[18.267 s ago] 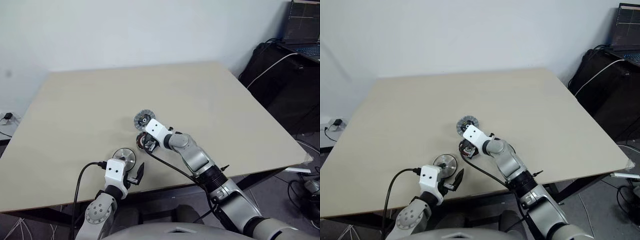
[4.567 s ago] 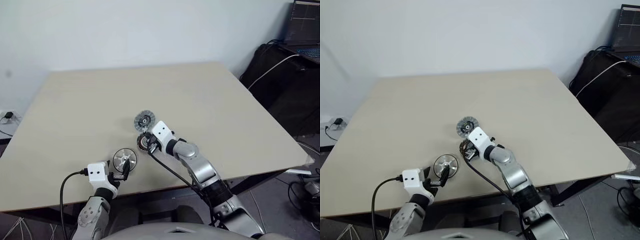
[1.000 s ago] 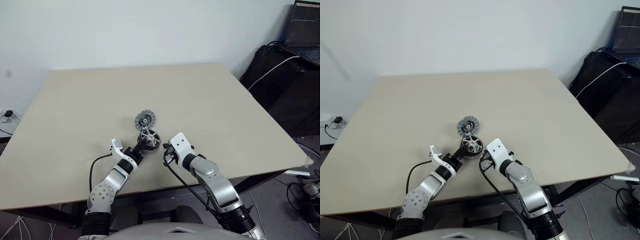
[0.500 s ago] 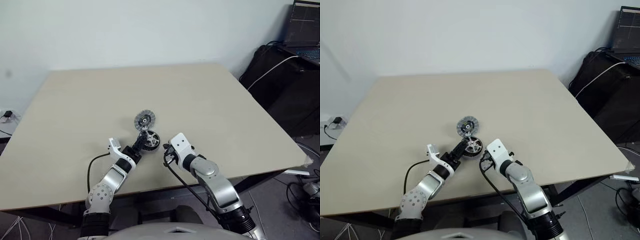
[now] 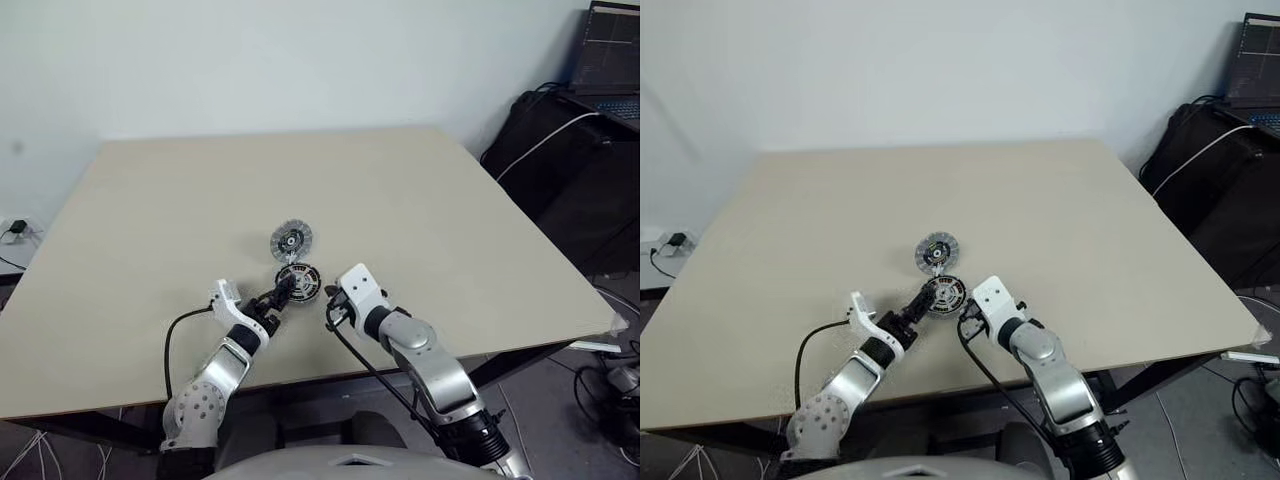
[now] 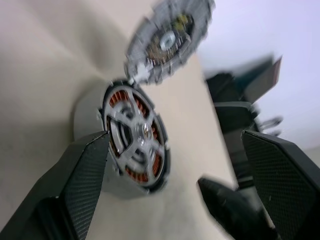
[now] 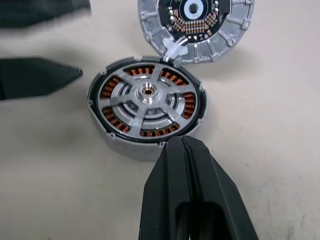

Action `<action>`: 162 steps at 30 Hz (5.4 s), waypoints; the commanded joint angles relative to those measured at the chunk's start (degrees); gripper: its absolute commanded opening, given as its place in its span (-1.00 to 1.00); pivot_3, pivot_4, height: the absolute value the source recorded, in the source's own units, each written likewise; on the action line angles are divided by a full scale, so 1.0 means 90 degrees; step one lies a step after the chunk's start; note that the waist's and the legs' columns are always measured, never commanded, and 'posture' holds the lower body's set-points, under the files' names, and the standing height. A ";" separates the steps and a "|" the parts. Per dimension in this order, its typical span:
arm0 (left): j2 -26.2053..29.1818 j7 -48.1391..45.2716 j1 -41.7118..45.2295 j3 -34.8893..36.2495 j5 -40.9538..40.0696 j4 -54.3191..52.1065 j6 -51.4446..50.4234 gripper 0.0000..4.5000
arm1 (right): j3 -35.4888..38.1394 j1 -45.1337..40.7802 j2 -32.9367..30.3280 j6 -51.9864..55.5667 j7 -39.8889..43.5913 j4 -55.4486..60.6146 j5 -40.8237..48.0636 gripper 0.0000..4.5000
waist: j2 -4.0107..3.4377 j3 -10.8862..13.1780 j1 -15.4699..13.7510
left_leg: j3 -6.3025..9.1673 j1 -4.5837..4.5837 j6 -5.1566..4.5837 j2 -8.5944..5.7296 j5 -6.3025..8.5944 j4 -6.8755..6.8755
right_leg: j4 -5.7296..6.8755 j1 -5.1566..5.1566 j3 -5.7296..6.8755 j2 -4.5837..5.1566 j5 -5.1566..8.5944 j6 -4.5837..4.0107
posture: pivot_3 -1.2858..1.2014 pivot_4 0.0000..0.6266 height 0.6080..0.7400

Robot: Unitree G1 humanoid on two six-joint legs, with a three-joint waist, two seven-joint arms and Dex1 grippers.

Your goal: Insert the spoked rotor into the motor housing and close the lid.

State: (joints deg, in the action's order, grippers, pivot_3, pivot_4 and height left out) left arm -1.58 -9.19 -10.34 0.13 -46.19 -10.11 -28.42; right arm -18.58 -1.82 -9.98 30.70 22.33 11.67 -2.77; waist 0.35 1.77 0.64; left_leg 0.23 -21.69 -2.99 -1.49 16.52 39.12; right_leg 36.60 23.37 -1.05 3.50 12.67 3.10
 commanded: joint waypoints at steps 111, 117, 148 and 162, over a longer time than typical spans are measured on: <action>0.0543 -0.1129 -0.0960 -0.1203 0.4621 0.2066 0.4968 -1.00 | 0.0131 -0.1447 -0.0087 0.5143 0.2058 0.1960 -0.0569 -0.95 | -0.0065 -0.0027 -0.0187 | 0.0023 -0.0031 0.0028 0.0004 0.0020 0.0006 | -0.0007 0.0028 0.0038 0.0022 -0.0006 0.0014 | 0.03 -1.00 1.00; 0.0532 -0.1091 -0.1002 -0.1160 0.4567 0.2083 0.4963 -1.00 | 0.0378 -0.1880 0.0630 0.6376 0.1454 0.2039 -0.0019 -0.95 | -0.0068 -0.0026 -0.0168 | 0.0025 -0.0032 0.0002 -0.0001 0.0007 -0.0001 | -0.0014 0.0028 0.0037 0.0032 -0.0017 -0.0003 | 0.03 -1.00 1.00; 0.0467 -0.1232 -0.0838 -0.1038 0.4502 0.3050 0.5584 -1.00 | 0.1425 -0.1814 0.1299 0.6867 -0.0759 0.1060 0.2179 -0.63 | -0.0143 -0.0071 -0.0140 | 0.0023 -0.0016 -0.0004 0.0002 0.0003 -0.0002 | -0.0007 0.0013 0.0039 0.0026 0.0004 0.0030 | 0.03 -1.00 1.00; 0.0484 -0.1220 -0.0872 -0.1098 0.4577 0.2717 0.5480 -1.00 | 0.0048 -0.2338 -0.0067 0.4436 0.0385 0.1657 0.2315 0.17 | -0.0148 -0.0066 -0.0062 | 0.0023 -0.0020 -0.0009 0.0000 0.0002 -0.0003 | -0.0025 0.0008 0.0043 0.0034 0.0002 0.0040 | 0.03 -1.00 1.00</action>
State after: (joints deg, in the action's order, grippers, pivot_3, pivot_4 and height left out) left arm 2.61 -20.43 -18.13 -9.58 -5.60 14.91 21.74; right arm -9.89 -21.49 -2.16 83.80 19.27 21.82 20.17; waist -0.98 1.18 0.07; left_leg 0.44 -21.88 -3.08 -1.50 16.54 39.09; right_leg 36.35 23.44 -0.65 3.80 12.69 3.47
